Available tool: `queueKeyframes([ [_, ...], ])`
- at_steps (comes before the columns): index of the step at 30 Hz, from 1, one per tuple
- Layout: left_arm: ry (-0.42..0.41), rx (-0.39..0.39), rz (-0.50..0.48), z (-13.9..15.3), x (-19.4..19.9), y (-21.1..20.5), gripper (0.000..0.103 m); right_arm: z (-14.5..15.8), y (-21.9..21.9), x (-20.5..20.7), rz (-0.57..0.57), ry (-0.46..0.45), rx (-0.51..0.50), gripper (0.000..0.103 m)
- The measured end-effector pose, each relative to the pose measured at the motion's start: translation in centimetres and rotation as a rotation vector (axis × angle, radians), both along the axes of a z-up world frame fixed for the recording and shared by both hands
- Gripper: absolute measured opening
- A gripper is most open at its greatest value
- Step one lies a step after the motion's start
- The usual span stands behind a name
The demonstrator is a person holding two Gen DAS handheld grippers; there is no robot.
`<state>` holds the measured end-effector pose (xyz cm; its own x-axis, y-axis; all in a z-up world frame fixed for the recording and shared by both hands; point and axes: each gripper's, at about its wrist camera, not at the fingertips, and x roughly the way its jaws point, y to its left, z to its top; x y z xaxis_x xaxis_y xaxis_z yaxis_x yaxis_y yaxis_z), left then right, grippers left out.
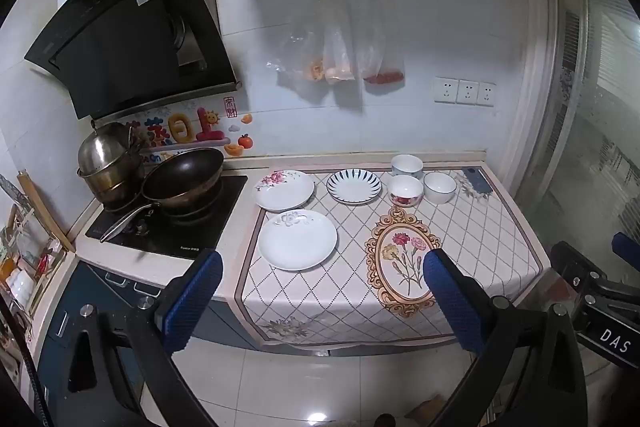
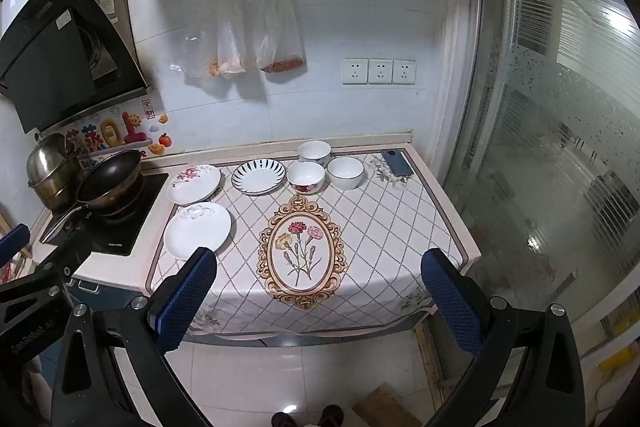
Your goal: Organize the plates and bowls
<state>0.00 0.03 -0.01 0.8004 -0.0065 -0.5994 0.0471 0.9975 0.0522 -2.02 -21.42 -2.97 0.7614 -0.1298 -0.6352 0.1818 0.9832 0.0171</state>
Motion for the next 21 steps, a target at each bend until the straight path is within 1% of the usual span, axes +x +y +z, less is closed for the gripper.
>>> queueKeyframes([
  [11, 0.004, 0.004, -0.001, 0.0, 0.0, 0.0, 0.103, -0.3, 0.0, 0.2, -0.001, 0.017, 0.007, 0.103],
  [14, 0.005, 0.004, -0.002, 0.1, -0.1, 0.0, 0.103, -1.0, 0.1, 0.2, -0.006, 0.019, 0.010, 0.103],
  [21, 0.004, 0.006, -0.004, 0.0, -0.1, 0.0, 0.103, -0.7, 0.0, 0.4, -0.005, 0.019, 0.011, 0.103],
])
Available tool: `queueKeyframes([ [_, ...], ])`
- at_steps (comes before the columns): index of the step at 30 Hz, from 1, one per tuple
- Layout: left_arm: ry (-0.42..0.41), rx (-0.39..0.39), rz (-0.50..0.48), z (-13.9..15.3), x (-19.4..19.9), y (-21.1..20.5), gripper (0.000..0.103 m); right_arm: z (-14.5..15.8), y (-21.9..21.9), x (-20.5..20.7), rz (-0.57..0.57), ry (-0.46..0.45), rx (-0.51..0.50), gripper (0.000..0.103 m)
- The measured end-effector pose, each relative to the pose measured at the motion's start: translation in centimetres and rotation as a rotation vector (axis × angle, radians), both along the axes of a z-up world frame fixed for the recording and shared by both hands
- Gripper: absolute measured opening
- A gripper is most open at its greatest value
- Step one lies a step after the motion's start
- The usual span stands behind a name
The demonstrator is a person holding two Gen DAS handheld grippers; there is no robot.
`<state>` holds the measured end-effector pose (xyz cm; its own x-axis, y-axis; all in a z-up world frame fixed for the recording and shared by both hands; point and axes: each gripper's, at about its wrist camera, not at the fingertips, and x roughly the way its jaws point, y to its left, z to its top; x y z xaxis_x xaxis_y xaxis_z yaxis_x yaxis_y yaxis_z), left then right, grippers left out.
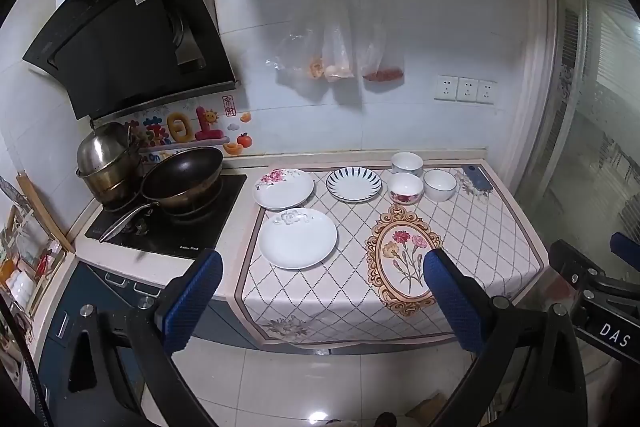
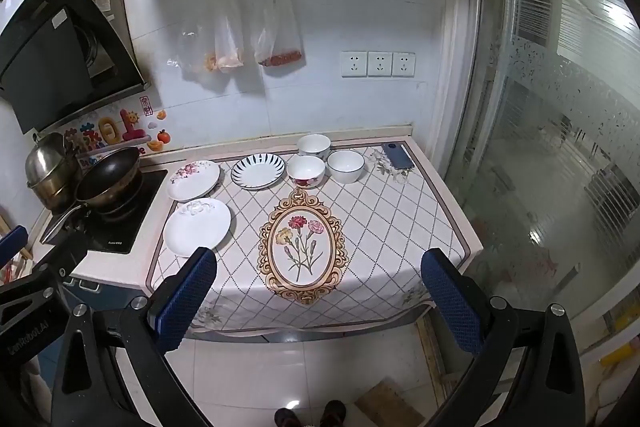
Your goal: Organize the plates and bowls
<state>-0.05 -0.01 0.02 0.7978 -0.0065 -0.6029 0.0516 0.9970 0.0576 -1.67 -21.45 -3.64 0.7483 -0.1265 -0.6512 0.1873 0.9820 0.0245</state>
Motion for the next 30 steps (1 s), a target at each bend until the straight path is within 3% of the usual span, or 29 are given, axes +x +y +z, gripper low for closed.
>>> queueKeyframes([
  [30, 0.000, 0.004, 0.000, -0.11, 0.53, -0.77, 0.103, -0.41, -0.65, 0.55, -0.011, 0.004, 0.011, 0.103],
])
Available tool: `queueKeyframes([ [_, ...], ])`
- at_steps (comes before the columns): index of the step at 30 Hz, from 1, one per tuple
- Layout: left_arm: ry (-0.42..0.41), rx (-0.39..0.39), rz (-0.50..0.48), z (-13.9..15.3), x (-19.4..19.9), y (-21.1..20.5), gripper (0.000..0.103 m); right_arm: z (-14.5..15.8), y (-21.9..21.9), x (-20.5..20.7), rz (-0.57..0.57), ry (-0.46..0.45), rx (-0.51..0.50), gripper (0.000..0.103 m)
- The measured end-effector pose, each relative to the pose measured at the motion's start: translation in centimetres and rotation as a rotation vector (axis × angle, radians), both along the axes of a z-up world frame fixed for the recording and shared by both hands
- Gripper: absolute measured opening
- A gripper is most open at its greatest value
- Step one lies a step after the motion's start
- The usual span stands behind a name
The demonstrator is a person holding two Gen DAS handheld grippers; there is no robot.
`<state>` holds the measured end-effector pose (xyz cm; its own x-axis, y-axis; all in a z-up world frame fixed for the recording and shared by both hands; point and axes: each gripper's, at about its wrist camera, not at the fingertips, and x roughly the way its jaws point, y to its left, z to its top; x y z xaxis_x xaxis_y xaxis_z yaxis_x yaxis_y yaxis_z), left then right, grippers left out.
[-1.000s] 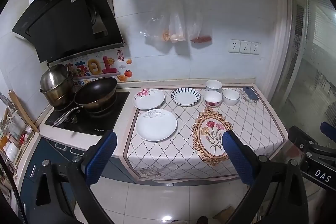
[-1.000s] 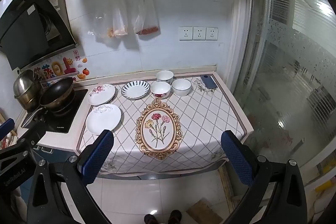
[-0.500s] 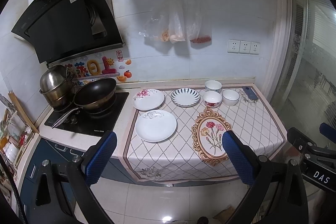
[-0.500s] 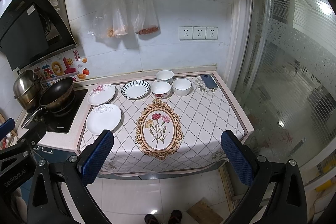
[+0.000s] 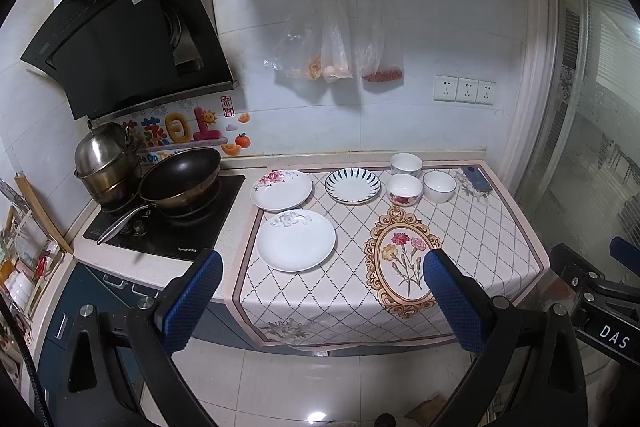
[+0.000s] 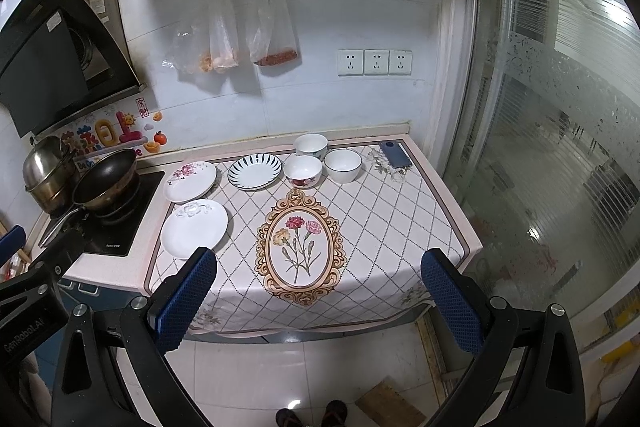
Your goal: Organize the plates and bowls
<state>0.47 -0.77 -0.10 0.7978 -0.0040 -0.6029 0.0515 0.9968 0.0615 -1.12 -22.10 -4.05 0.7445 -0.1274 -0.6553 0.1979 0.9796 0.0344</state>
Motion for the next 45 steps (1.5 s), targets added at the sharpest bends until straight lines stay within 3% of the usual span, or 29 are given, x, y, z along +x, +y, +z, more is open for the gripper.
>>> queueKeyframes([
  [45, -0.015, -0.018, -0.001, -0.1, 1.7, 1.2, 0.103, -0.1, 0.8, 1.9, 0.012, 0.000, 0.013, 0.103],
])
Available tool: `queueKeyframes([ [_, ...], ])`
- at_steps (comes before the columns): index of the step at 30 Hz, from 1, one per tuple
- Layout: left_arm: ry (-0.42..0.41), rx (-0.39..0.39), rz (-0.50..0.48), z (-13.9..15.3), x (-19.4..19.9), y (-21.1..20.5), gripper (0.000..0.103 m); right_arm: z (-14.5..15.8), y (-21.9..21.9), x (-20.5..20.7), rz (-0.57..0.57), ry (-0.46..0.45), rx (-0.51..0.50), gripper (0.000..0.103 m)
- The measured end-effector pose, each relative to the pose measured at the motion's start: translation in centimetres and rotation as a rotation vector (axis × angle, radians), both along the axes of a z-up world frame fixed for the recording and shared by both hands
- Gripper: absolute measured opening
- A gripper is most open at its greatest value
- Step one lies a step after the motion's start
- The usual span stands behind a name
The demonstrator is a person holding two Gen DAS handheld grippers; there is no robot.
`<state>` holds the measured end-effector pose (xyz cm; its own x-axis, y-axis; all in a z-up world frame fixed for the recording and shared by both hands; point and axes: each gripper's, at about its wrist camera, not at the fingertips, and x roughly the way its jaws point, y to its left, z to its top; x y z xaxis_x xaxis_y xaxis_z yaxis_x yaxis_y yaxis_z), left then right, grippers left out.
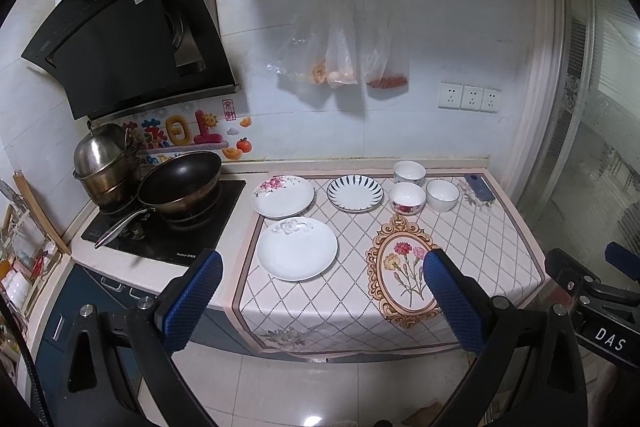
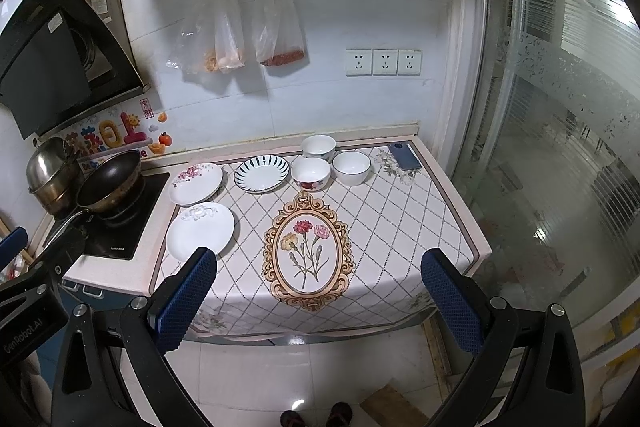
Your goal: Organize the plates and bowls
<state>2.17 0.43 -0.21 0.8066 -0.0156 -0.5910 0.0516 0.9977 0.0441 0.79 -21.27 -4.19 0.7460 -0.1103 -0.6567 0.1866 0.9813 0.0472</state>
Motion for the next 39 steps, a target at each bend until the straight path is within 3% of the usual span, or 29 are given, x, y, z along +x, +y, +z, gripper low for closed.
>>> queueKeyframes([
  [5, -0.001, -0.022, -0.016, -0.5, 1.4, 1.4, 0.103, -0.1, 0.2, 0.4, -0.023, -0.020, 0.012, 0.103],
  [8, 0.009, -0.022, -0.004, -1.5, 3.2, 2.7, 0.103, -0.8, 0.2, 0.8, -0.019, -0.093, 0.054, 0.103],
  [14, 0.150, -0.025, 0.073, -7.8, 10.1, 6.8, 0.103, -5.7, 0.2, 6.0, 0.030, 0.047, 0.206, 0.103],
  [22, 0.470, -0.145, 0.192, -19.7, 20.4, 12.3, 0.094, -17.1, 2.8, 17.5, 0.186, 0.262, 0.381, 0.103],
  [28, 0.591, -0.225, 0.277, -26.6, 27.2, 15.5, 0.094, -26.8, 6.0, 28.5, 0.316, 0.415, 0.492, 0.100],
  [32, 0.656, -0.278, 0.298, -29.8, 30.8, 17.2, 0.092, -31.6, 8.1, 34.7, 0.382, 0.494, 0.518, 0.097],
  [35, 0.695, -0.295, 0.308, -31.8, 33.6, 18.0, 0.081, -35.2, 9.3, 39.0, 0.398, 0.564, 0.536, 0.089],
  [39, 0.754, -0.291, 0.301, -34.5, 36.7, 18.3, 0.057, -39.4, 10.1, 43.5, 0.400, 0.634, 0.568, 0.079],
])
